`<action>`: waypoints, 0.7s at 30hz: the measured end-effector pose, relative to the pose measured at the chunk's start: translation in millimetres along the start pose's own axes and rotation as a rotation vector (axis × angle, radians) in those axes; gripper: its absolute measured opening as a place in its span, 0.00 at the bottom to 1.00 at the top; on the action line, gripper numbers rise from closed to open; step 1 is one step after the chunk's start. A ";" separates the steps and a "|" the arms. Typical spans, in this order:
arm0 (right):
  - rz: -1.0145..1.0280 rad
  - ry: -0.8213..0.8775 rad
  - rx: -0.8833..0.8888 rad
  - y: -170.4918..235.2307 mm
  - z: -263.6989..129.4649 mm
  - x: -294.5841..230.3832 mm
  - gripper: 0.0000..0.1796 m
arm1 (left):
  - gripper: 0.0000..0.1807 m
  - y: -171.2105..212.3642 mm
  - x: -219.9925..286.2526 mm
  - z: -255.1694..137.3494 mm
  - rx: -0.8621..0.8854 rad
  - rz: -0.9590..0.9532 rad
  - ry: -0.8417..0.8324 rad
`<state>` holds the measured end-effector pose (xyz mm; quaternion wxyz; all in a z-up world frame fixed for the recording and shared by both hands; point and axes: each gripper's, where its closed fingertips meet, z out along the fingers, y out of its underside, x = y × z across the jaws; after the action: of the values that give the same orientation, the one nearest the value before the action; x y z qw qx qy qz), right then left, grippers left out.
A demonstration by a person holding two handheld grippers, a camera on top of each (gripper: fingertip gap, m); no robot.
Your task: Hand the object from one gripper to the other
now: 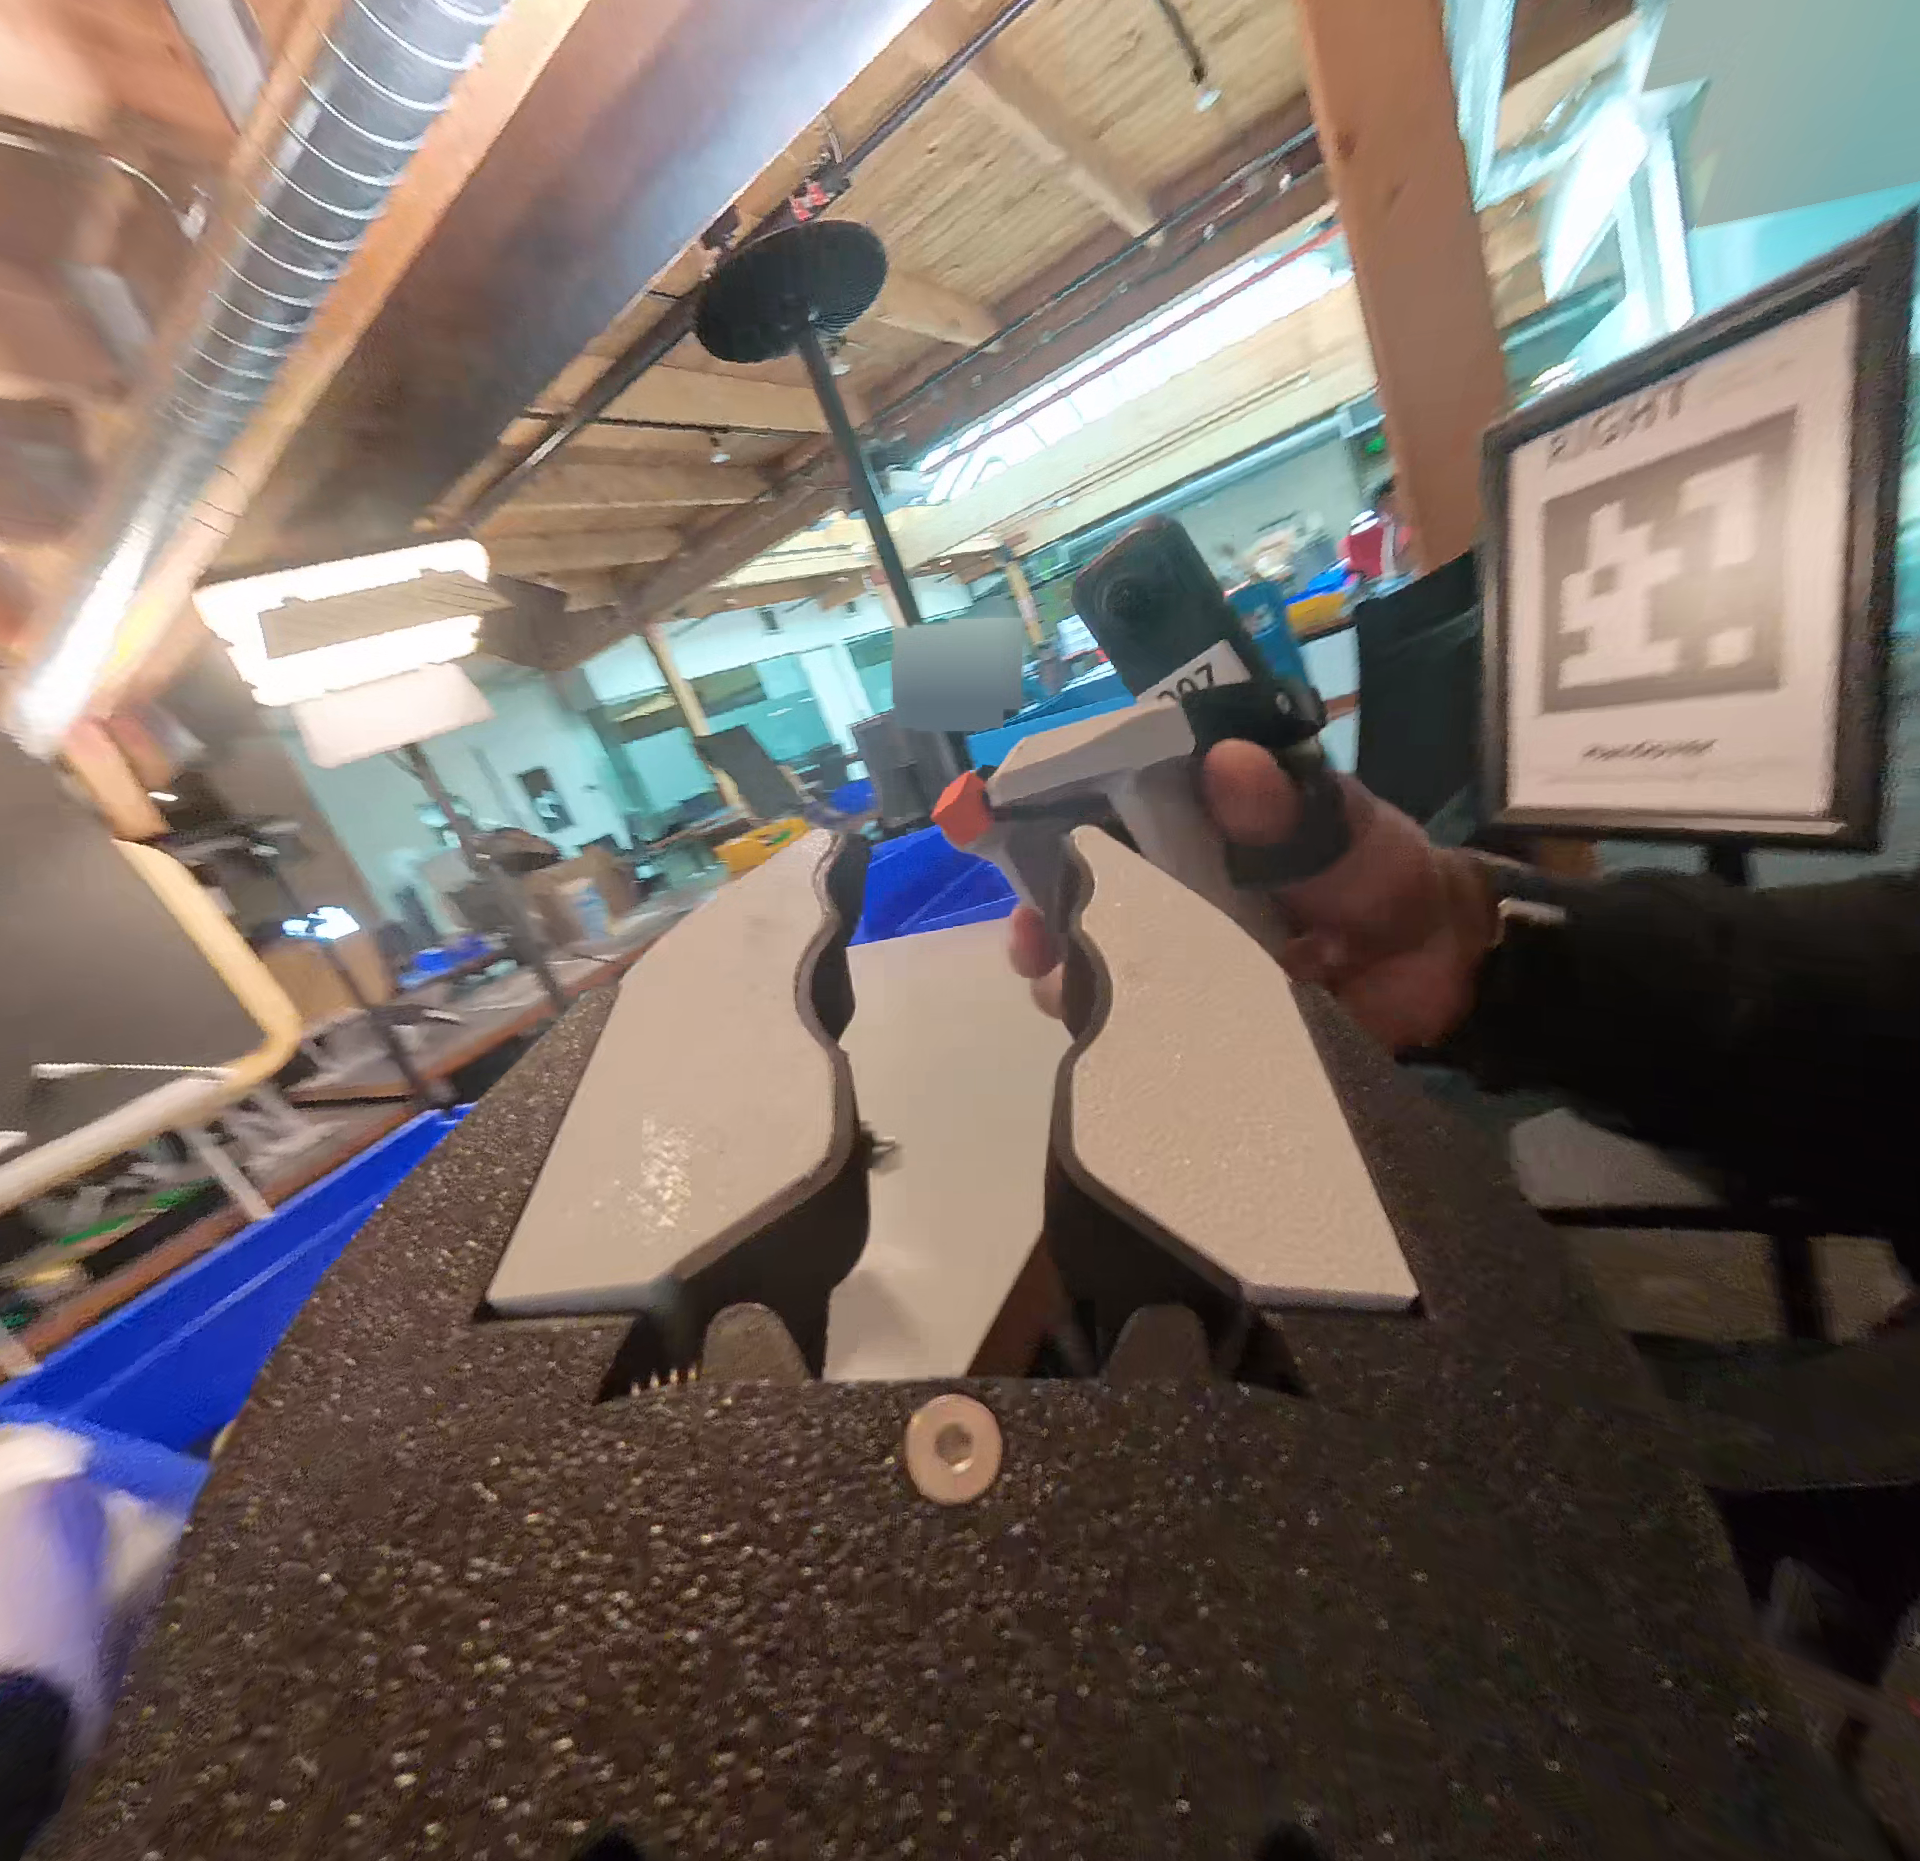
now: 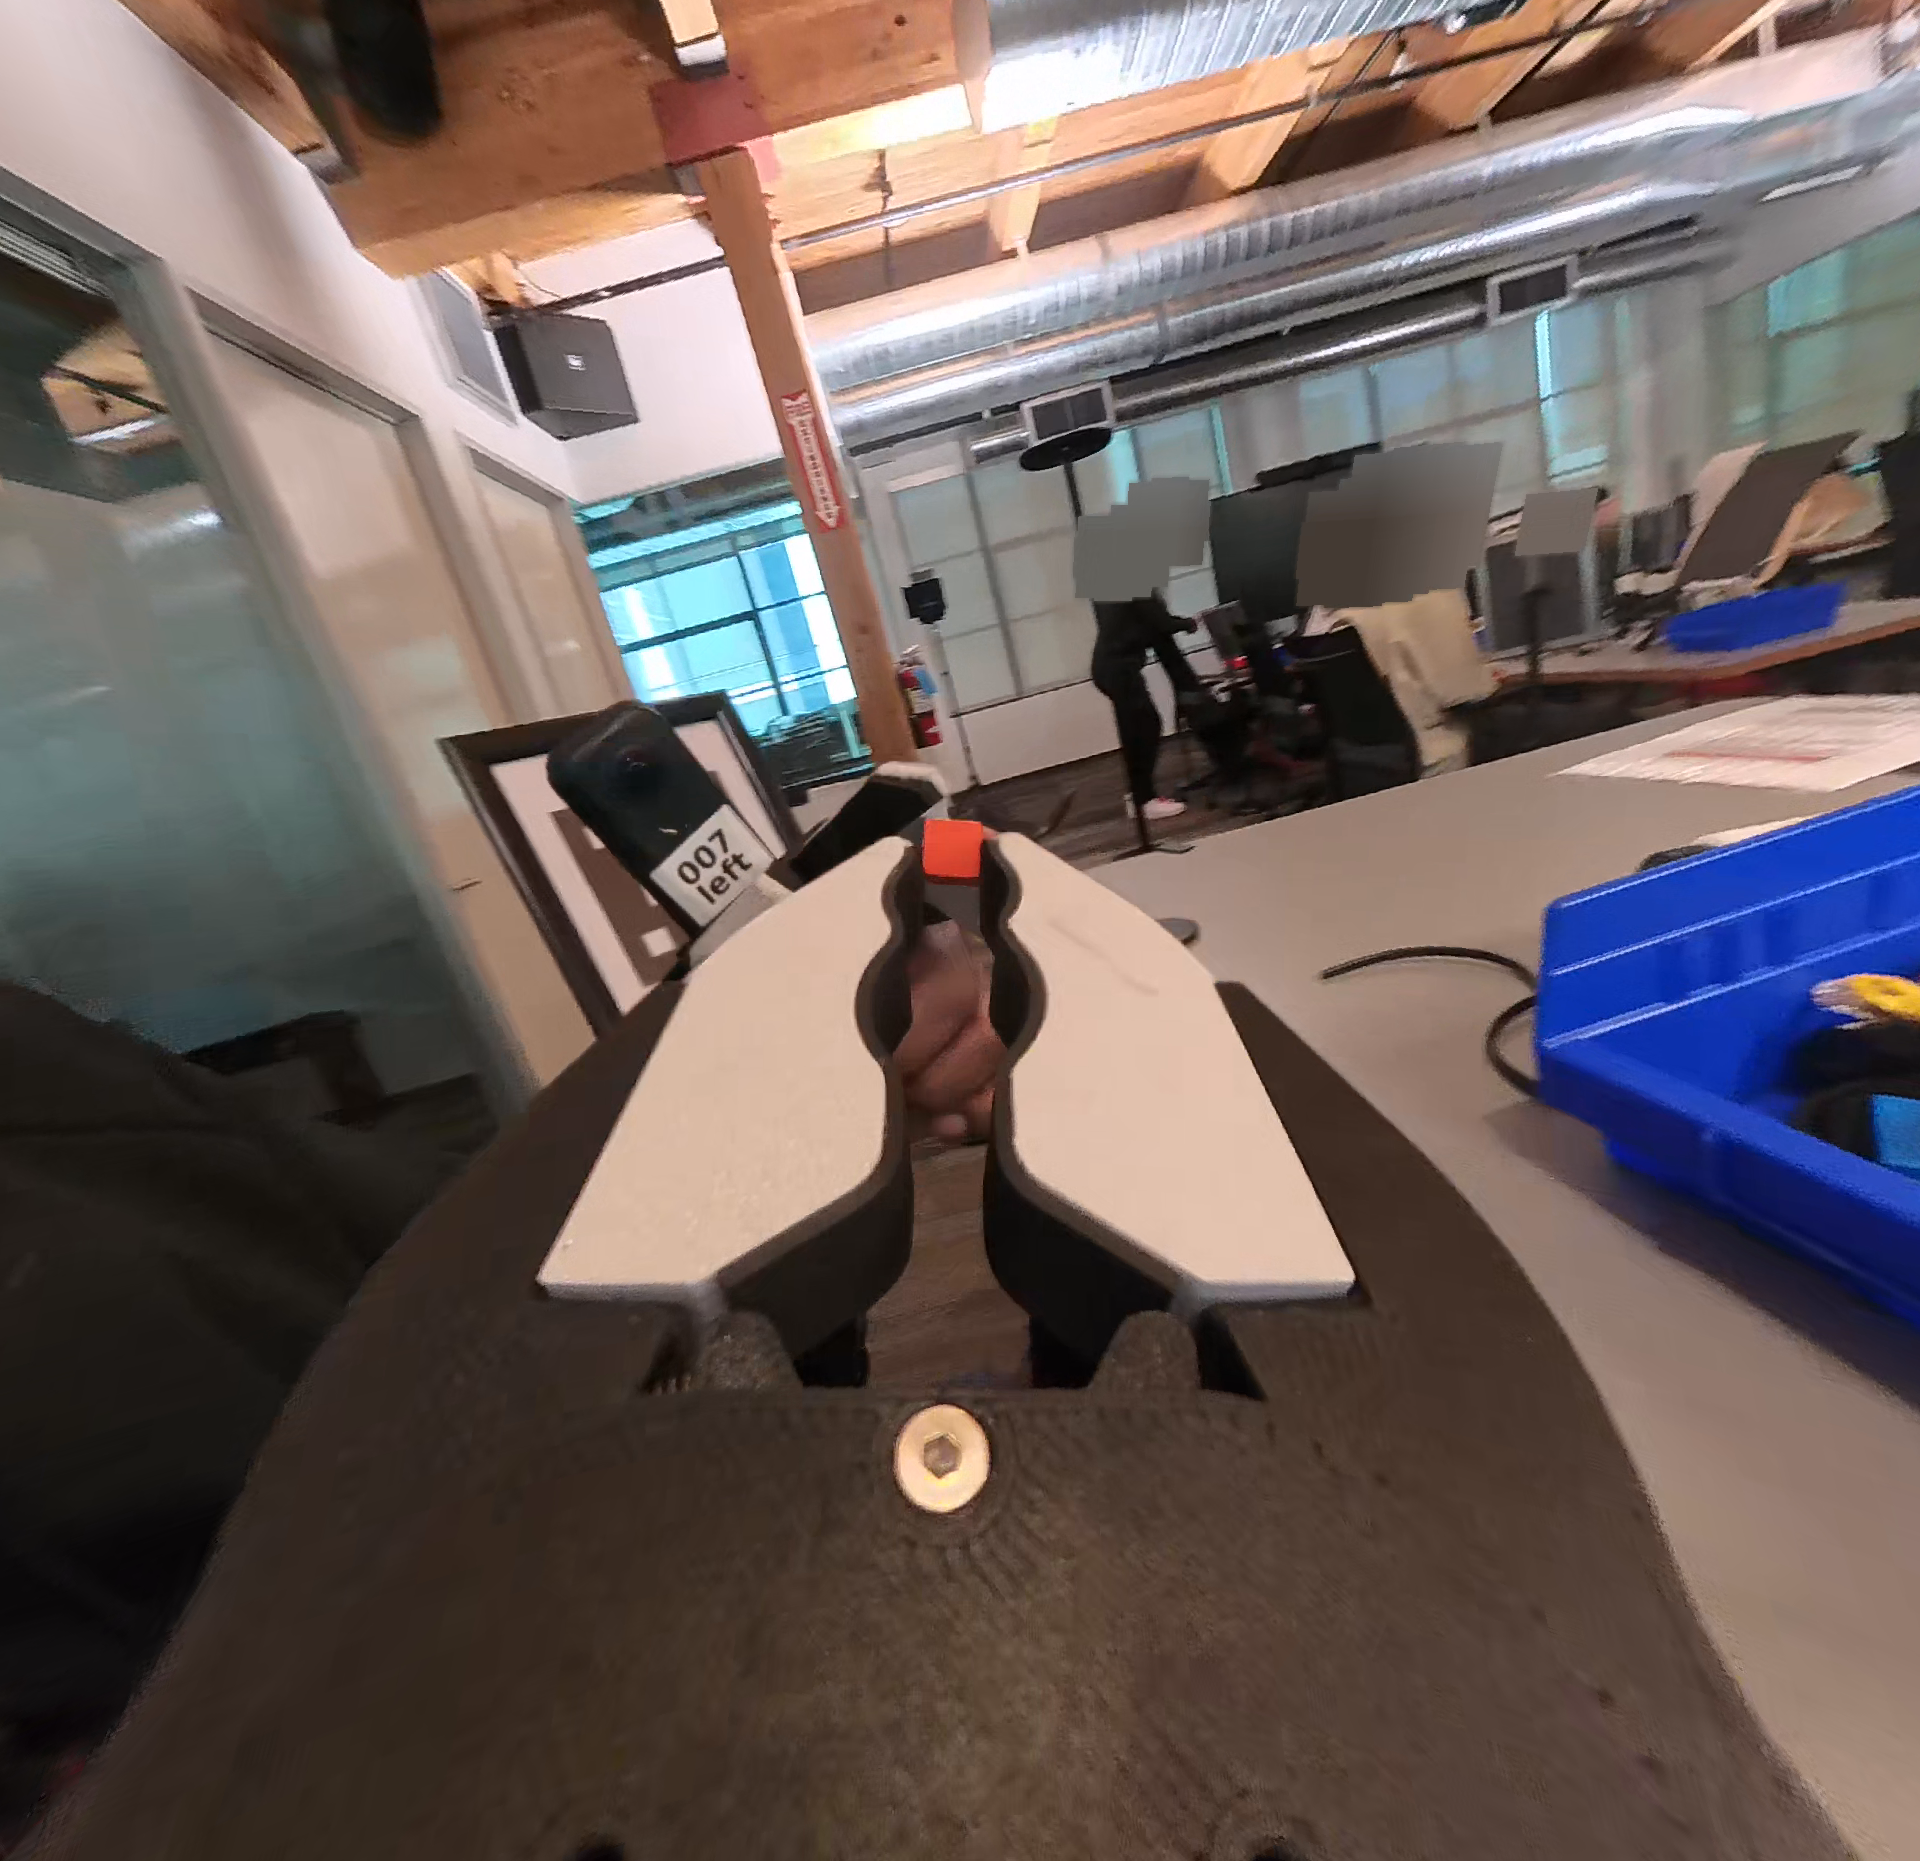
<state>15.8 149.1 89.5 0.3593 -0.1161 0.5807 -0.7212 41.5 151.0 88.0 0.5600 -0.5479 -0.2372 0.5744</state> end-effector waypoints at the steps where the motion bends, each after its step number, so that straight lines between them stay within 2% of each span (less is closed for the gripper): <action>1: 0.022 -0.021 -0.009 2.2 2.9 -1.0 0.05 | 0.20 0.4 -0.9 -2.5 -0.010 0.042 -0.023; 10: 0.228 -0.273 -0.103 23.5 29.6 -24.1 0.05 | 0.21 -5.0 -7.7 -30.5 -0.067 0.356 -0.200; 16: 0.297 -0.373 -0.157 36.1 38.3 -35.2 0.05 | 0.21 -4.6 -2.9 -42.3 -0.125 0.504 -0.218; 21: 0.318 -0.394 -0.185 39.3 37.8 -39.8 0.05 | 0.20 -1.3 4.3 -41.6 -0.154 0.596 -0.187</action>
<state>81.4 143.9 74.5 0.5618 -0.1939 0.5742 -0.5631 80.1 141.0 75.6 0.2998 -0.5788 -0.1596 0.7414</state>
